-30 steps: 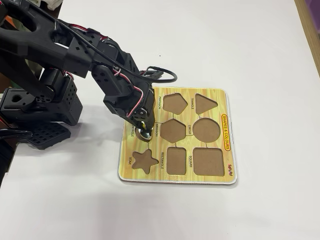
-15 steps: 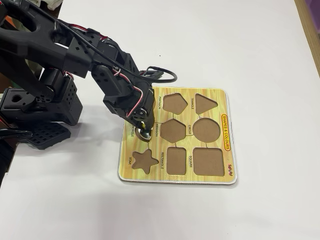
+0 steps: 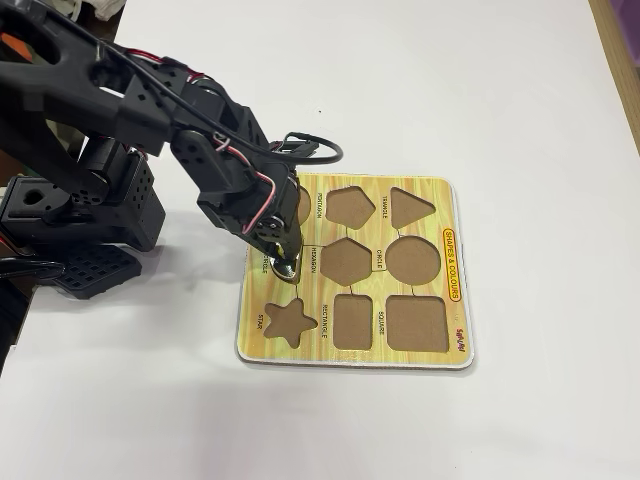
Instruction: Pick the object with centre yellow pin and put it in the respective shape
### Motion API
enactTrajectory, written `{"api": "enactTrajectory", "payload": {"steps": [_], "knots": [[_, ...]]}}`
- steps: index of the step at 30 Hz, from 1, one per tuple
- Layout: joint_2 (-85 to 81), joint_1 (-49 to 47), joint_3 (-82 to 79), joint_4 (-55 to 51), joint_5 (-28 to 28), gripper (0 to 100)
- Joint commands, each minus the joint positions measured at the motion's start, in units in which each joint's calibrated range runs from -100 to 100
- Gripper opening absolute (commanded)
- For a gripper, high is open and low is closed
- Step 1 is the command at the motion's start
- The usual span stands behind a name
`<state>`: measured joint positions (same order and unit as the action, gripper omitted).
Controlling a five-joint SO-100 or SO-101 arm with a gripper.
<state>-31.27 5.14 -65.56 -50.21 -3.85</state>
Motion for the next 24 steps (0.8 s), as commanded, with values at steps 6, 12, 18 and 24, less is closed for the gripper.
{"api": "enactTrajectory", "payload": {"steps": [6,12,18,24], "knots": [[-1.78,0.52,0.00,-1.82,-0.28,4],[-2.45,0.52,-1.44,-2.34,0.24,22],[-2.54,0.32,-0.81,-1.47,0.19,23],[-2.70,0.32,-0.36,2.50,-0.28,22]]}}
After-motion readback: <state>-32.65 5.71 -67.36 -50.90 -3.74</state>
